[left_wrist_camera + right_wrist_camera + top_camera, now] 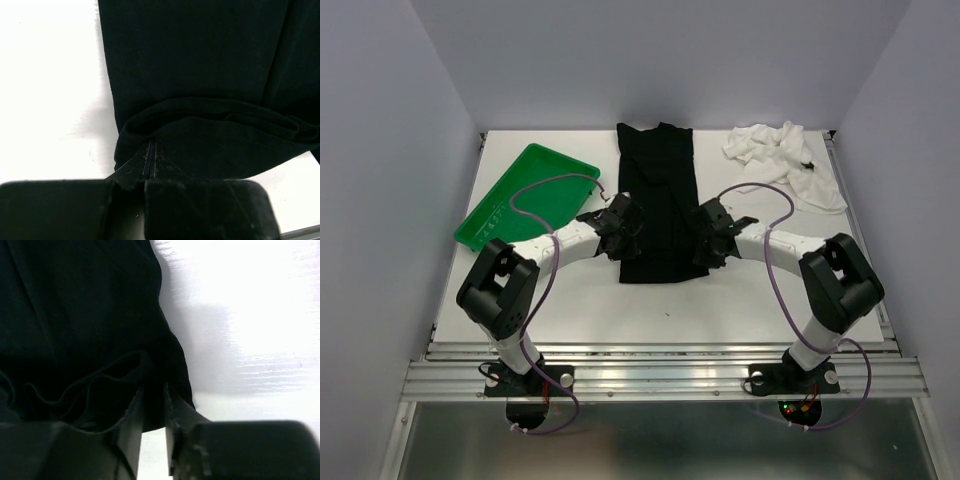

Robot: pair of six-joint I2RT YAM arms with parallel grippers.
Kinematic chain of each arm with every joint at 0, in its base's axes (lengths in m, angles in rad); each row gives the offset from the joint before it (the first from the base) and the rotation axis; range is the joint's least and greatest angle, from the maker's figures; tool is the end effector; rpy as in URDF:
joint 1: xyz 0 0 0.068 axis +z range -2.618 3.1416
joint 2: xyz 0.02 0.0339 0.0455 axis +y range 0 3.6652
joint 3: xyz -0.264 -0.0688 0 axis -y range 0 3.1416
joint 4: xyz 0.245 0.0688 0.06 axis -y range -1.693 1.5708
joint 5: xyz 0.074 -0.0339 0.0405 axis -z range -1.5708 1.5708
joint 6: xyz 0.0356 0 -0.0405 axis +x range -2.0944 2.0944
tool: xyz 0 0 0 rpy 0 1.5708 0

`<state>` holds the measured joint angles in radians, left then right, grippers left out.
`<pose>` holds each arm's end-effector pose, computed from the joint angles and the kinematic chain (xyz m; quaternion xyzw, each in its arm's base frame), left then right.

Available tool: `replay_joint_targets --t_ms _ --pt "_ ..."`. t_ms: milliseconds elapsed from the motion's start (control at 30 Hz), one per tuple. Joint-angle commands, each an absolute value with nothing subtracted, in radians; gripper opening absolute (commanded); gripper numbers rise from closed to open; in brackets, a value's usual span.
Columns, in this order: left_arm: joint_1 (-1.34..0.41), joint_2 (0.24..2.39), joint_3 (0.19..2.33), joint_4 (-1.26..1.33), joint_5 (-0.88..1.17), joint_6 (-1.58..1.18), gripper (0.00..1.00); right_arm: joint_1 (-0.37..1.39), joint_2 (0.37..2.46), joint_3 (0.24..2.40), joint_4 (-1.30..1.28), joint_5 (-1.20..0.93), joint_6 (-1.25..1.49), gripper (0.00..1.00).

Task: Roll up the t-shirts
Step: Roll the T-shirt to the center of the board.

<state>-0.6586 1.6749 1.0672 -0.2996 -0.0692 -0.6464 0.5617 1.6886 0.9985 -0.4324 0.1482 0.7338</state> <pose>0.2785 -0.2124 0.1992 -0.0055 0.9450 -0.1716 0.2785 0.2783 0.1689 0.1676 0.1000 0.9673 0.0762 0.2203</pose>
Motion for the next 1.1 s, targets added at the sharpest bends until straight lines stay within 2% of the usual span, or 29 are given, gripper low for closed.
replay_joint_targets --t_ms 0,33,133,333,600,633,733,933,1000,1067 --pt "-0.650 1.674 1.054 -0.284 -0.066 -0.630 0.00 0.555 1.652 0.971 -0.391 0.138 0.747 0.22" --pt "-0.650 1.674 1.055 -0.285 -0.066 -0.630 0.00 0.555 1.640 0.966 -0.387 0.143 0.749 0.11" --pt "-0.649 1.674 1.054 -0.285 -0.066 -0.629 0.00 0.555 1.586 0.944 -0.383 0.178 0.761 0.01" --pt "-0.637 1.683 1.042 -0.282 -0.066 -0.620 0.00 0.555 1.493 0.910 -0.405 0.218 0.772 0.01" --pt "-0.630 1.710 1.034 -0.273 -0.058 -0.607 0.00 0.555 1.485 0.864 -0.417 0.202 0.785 0.02" --pt "-0.630 1.713 1.034 -0.275 -0.057 -0.606 0.00 0.555 1.485 0.861 -0.417 0.202 0.785 0.12" --pt "-0.629 1.720 1.026 -0.272 -0.057 -0.604 0.00 0.555 1.486 0.839 -0.416 0.213 0.795 0.20" --pt "-0.629 1.726 1.022 -0.265 -0.057 -0.604 0.00 0.555 1.479 0.815 -0.388 0.184 0.796 0.10" --pt "-0.630 1.726 1.020 -0.264 -0.057 -0.604 0.00 0.555 1.468 0.808 -0.380 0.173 0.795 0.02" --pt "-0.629 1.726 1.022 -0.265 -0.057 -0.604 0.00 0.555 1.454 0.804 -0.380 0.178 0.801 0.01"
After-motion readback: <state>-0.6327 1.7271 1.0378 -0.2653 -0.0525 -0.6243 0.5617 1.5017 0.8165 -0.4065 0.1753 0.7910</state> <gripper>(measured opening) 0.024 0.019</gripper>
